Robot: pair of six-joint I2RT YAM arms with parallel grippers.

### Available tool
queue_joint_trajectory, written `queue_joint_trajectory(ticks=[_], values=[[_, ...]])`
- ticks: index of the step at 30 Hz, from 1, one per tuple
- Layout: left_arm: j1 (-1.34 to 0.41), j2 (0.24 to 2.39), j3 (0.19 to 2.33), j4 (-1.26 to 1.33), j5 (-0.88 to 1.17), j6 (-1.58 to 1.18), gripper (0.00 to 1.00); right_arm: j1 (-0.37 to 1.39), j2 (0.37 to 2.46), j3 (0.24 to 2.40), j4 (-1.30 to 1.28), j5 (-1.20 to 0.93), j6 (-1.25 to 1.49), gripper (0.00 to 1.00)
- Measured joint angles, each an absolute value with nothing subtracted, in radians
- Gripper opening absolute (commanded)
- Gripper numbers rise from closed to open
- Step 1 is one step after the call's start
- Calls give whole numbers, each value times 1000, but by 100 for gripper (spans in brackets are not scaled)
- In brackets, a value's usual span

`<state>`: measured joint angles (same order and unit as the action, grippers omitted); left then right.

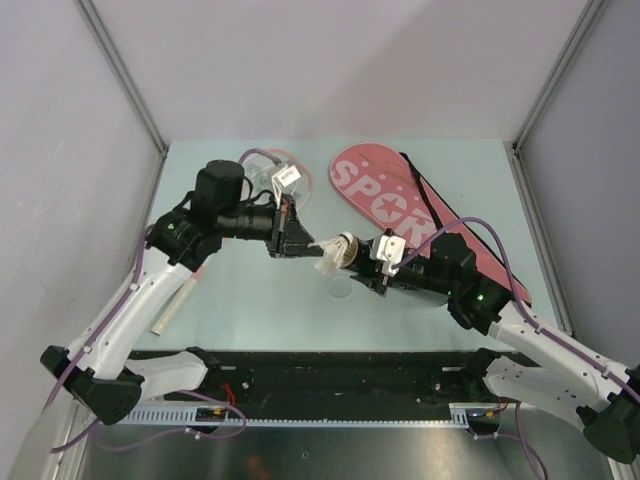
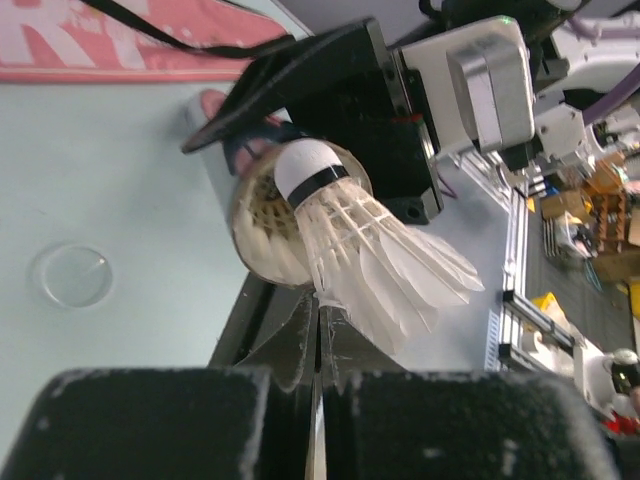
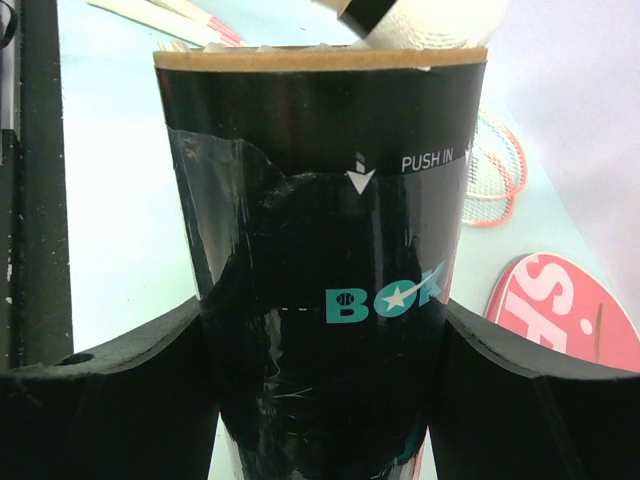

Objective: Pack up the badminton gear

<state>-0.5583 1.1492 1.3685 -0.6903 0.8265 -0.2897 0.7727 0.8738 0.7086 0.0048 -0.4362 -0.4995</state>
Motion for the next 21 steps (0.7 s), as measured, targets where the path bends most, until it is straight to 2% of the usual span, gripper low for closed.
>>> queue_joint_trajectory(ticks=[9,21], values=[[-593,1205,1367,-759,830,-251,0,797,858,709,-19,-363,-529,0],[-594,1140,1333,-822,780,-188,0,850,864,709,-56,-327,-588,0]])
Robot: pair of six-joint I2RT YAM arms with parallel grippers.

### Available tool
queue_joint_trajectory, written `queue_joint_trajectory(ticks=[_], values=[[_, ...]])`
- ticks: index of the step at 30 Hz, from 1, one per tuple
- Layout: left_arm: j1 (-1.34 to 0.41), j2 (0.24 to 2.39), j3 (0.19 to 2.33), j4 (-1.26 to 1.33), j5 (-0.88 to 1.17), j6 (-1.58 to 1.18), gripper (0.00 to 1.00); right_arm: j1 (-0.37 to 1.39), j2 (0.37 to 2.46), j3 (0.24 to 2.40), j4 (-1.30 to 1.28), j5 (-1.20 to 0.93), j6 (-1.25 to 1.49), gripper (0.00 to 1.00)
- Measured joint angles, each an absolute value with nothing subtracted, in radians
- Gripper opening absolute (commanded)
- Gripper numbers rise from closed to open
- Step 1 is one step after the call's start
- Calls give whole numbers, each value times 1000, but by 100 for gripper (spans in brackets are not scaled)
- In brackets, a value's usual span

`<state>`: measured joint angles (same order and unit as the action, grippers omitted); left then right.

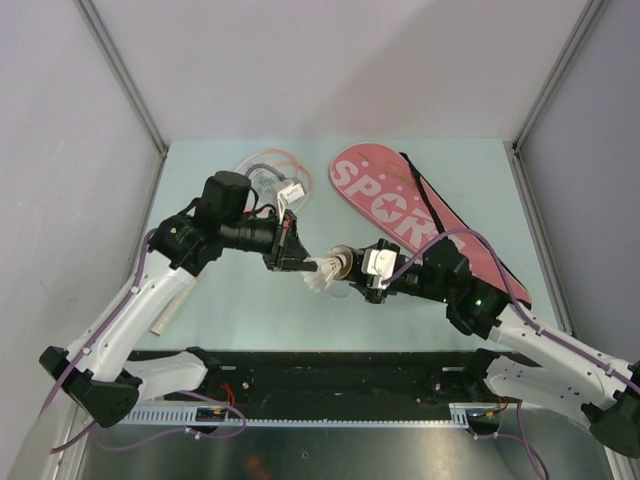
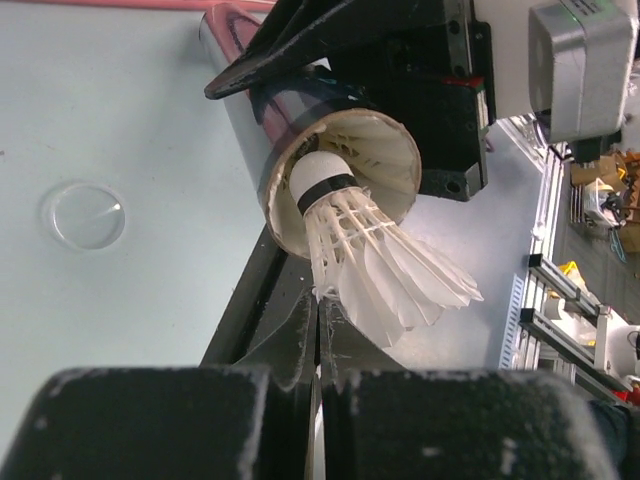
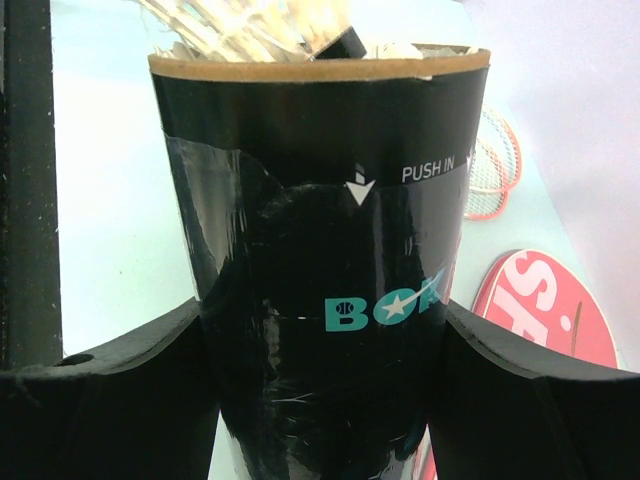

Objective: Pack up the badminton gear

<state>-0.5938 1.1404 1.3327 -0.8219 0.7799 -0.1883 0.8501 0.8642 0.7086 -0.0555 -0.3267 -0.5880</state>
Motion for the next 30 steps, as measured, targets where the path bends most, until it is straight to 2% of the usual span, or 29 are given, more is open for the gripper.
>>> queue_joint_trajectory(ticks=[9,10,11,13,14,18,25,30], values=[[-629,1212,1369,-856,735,-184,1,928,873,709,-88,-303,-641,0],[-643,1231,1383,-859,721,-185,4,933,874,709,-91,-294,-642,0],[-656,1245,1394,-859,703,-187,12,934,874,709,-95,-285,-644,0],[-679,1259,1405,-857,651,-198,21,934,877,709,-94,-265,-642,0],[-693,1260,1407,-857,618,-206,35,935,879,709,-95,-256,-640,0],[-746,1232,1406,-828,496,-239,55,937,894,709,-84,-216,-624,0],[-756,1147,1391,-759,363,-263,66,943,899,709,-19,-222,-594,0],[-758,1107,1369,-741,288,-261,66,943,886,709,-4,-226,-577,0]])
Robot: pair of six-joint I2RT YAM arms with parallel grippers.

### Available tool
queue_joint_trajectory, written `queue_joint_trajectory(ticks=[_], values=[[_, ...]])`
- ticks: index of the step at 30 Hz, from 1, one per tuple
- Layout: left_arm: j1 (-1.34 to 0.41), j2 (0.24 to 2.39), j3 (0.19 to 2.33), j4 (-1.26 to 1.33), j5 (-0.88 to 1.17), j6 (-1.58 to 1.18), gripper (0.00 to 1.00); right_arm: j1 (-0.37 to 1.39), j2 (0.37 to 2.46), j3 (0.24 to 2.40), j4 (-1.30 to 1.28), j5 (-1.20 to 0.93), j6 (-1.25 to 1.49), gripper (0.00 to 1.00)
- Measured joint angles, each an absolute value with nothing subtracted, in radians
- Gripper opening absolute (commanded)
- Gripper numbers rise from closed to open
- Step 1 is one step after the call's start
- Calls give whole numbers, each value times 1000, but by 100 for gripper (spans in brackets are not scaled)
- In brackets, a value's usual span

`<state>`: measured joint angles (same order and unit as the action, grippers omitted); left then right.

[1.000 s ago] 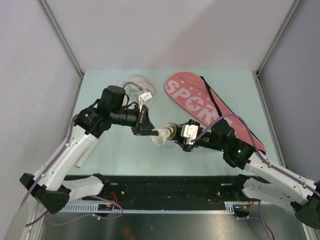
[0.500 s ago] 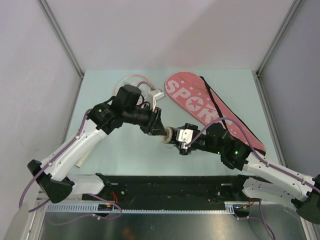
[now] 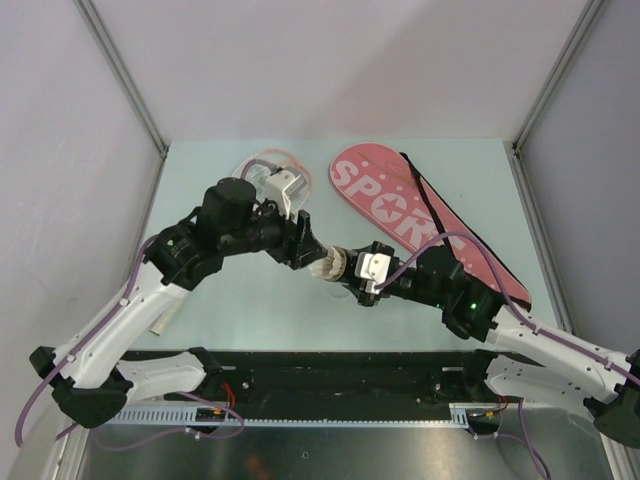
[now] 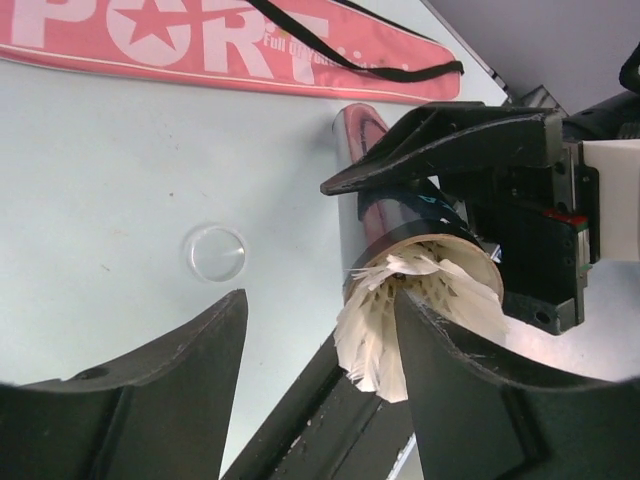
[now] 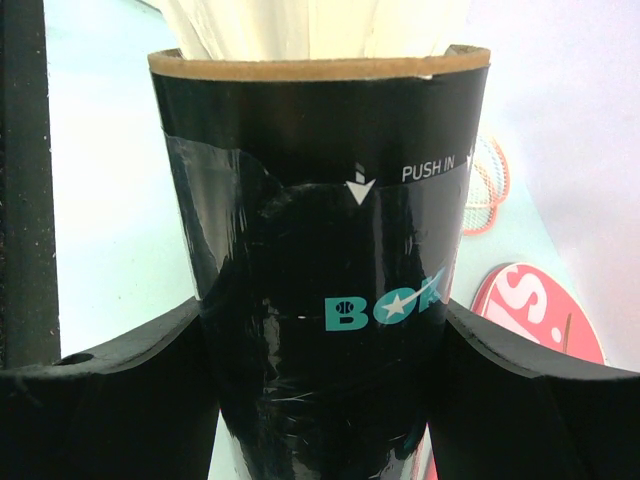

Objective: Pack up the badminton gear

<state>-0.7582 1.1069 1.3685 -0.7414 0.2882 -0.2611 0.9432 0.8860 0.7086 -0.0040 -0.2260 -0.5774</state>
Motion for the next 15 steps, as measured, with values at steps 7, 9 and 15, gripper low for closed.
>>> queue_joint_trajectory(ticks=[7,9,15], values=[[-771,1093,1354,-735,264,-252,71,943,873,709,2,-228,-569,0],[-781,1102,1354,-732,263,-251,71,943,872,709,7,-232,-568,0],[-862,1182,1349,-677,229,-258,70,945,872,709,35,-249,-555,0]])
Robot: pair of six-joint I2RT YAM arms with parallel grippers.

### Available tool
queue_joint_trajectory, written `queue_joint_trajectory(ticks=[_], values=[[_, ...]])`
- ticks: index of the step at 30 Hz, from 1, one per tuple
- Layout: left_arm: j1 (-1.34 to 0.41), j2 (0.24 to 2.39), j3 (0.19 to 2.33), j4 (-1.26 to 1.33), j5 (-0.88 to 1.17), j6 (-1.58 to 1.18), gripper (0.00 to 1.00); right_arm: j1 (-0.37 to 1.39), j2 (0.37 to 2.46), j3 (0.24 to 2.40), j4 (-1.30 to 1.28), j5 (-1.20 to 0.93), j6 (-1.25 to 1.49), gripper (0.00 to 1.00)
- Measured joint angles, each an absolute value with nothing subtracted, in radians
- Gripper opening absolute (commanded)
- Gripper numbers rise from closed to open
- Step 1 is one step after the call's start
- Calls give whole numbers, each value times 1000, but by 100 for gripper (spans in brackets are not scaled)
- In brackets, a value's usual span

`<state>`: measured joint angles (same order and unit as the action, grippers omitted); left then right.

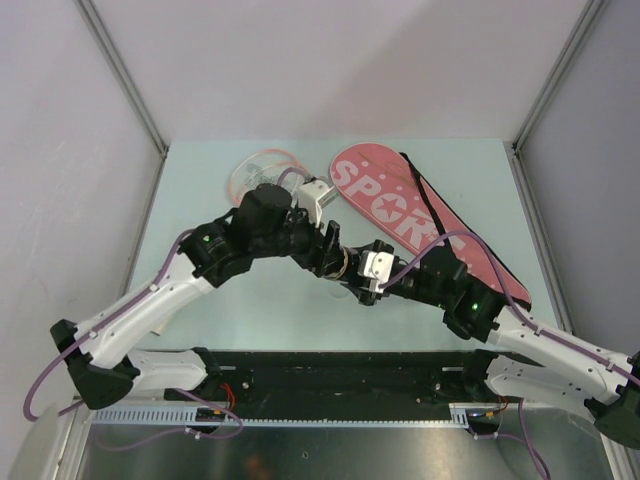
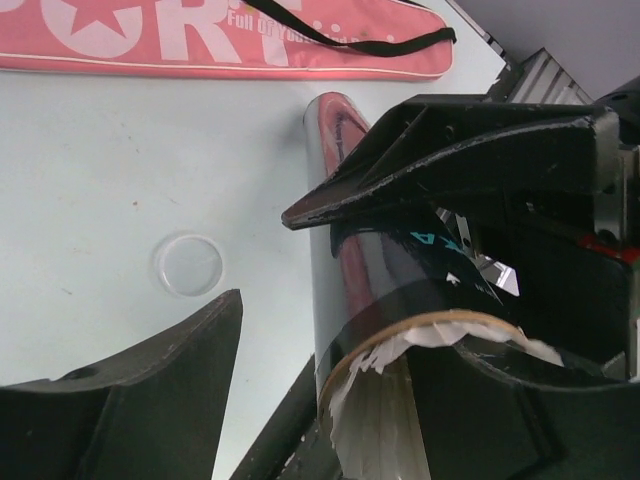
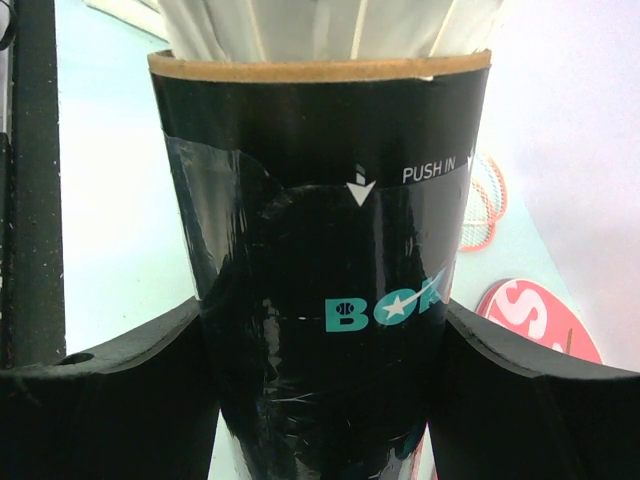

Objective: Pack up the badminton gear

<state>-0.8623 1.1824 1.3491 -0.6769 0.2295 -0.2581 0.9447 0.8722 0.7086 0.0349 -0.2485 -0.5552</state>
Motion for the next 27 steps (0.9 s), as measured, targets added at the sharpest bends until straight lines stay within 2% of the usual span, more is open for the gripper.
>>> queue_joint_trajectory(ticks=[21,24,25,26,27], values=[[-914,1233,1271,-488,133,-324,74,921,842,686,58,-205,-517,0],[-917,1215,1256,-479,110,-324,83,921,841,685,57,-203,-527,0],[-918,1205,1250,-479,102,-323,94,923,841,685,58,-206,-531,0],[-919,1190,1245,-480,93,-321,100,928,841,685,59,-209,-535,0],[-919,1172,1241,-483,80,-314,100,933,838,685,65,-214,-543,0]])
